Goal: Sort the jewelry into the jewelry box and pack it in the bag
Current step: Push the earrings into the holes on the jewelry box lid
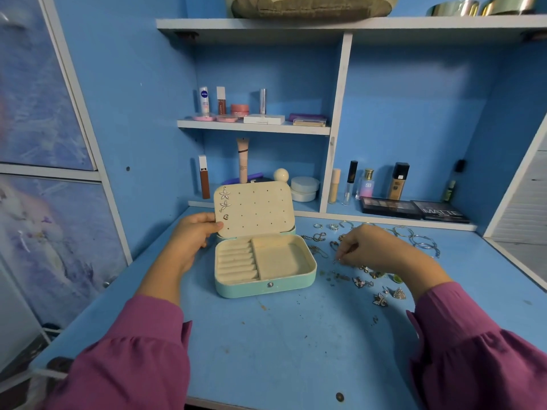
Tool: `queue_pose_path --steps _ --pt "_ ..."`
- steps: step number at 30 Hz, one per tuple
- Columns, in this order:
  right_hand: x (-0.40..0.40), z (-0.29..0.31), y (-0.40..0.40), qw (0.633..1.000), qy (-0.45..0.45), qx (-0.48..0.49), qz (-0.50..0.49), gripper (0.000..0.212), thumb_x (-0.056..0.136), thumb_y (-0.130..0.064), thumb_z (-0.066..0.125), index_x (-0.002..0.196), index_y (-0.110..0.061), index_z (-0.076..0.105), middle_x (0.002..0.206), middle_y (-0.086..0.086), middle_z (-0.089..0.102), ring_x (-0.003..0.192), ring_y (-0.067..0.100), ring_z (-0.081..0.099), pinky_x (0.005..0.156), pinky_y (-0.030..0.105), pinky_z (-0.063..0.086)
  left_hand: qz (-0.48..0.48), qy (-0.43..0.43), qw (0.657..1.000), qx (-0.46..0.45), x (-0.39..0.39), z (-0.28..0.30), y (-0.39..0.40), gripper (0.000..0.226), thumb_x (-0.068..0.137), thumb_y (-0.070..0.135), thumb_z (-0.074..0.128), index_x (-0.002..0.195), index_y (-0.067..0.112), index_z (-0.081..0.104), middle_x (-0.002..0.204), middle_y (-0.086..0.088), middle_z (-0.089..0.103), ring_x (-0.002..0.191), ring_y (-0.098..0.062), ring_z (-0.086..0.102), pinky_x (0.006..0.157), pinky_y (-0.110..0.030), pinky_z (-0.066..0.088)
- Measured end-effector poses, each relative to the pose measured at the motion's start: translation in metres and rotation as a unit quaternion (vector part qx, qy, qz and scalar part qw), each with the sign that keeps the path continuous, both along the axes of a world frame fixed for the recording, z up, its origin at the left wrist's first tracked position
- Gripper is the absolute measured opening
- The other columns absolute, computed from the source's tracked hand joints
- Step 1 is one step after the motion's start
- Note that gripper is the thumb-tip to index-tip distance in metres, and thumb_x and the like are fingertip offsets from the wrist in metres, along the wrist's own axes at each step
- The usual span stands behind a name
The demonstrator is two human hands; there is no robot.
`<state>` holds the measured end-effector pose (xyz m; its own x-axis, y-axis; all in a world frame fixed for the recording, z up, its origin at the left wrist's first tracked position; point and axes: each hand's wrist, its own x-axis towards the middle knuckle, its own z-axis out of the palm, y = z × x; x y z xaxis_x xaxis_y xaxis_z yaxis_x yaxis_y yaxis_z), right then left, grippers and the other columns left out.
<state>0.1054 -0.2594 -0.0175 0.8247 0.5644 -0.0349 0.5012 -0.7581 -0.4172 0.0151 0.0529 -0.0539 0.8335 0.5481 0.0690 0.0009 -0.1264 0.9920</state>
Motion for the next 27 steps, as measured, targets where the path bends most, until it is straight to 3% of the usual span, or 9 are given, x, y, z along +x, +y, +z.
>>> queue_pose_path --steps 3,7,11,14,18,27 --pt "-0.001 -0.002 0.006 0.997 -0.019 0.069 -0.008 0.005 0.086 -0.022 0.067 0.083 -0.024 0.070 0.083 -0.010 0.068 0.078 0.014 0.065 0.067 0.030 0.056 -0.014 0.008 1.000 -0.008 -0.004 -0.001 0.004 0.019 0.085 0.001 0.062 0.092 0.017 0.071 0.093 -0.003 0.074 0.069 -0.013 0.043 0.055 -0.024 0.030" --pt "-0.011 -0.001 0.026 0.992 -0.025 0.122 0.011 0.010 0.089 -0.025 0.064 0.080 -0.019 0.066 0.080 -0.004 0.067 0.063 0.007 0.054 0.056 0.019 0.043 -0.014 0.011 1.000 -0.013 -0.006 0.001 0.004 0.018 0.084 0.000 0.065 0.089 0.016 0.072 0.090 -0.001 0.074 0.063 -0.009 0.049 0.055 -0.023 0.032" --pt "-0.021 0.001 0.057 0.990 -0.031 0.130 0.037 0.016 0.092 -0.026 0.059 0.084 -0.013 0.066 0.082 -0.001 0.064 0.068 0.013 0.053 0.058 0.022 0.041 -0.011 0.008 1.000 -0.022 -0.005 0.001 0.004 0.017 0.084 0.000 0.065 0.089 0.014 0.072 0.085 0.000 0.075 0.062 -0.008 0.051 0.054 -0.023 0.033" --pt "-0.030 0.002 0.088 0.989 -0.040 0.130 0.061 0.014 0.094 -0.020 0.054 0.097 -0.014 0.067 0.095 0.000 0.065 0.087 0.015 0.057 0.073 0.026 0.045 -0.011 0.007 0.999 -0.029 -0.006 0.001 0.006 0.017 0.083 -0.001 0.065 0.087 0.014 0.072 0.083 0.000 0.074 0.065 -0.010 0.050 0.054 -0.023 0.033" --pt "-0.040 -0.003 0.131 0.986 -0.047 0.145 0.063 0.018 0.094 -0.015 0.052 0.101 -0.011 0.068 0.104 0.003 0.068 0.097 0.020 0.060 0.084 0.032 0.048 -0.021 0.000 0.999 -0.025 -0.007 0.001 0.005 0.018 0.083 0.000 0.065 0.085 0.016 0.072 0.082 0.002 0.075 0.070 -0.011 0.051 0.055 -0.023 0.032" --pt "-0.040 -0.018 0.177 0.984 -0.109 0.138 0.011 0.019 0.093 -0.022 0.054 0.098 -0.025 0.071 0.103 -0.001 0.070 0.100 0.025 0.059 0.083 0.035 0.040 -0.027 -0.011 0.999 -0.026 -0.007 0.000 0.006 0.018 0.082 0.000 0.066 0.087 0.015 0.073 0.090 -0.006 0.075 0.069 -0.011 0.056 0.055 -0.022 0.033"
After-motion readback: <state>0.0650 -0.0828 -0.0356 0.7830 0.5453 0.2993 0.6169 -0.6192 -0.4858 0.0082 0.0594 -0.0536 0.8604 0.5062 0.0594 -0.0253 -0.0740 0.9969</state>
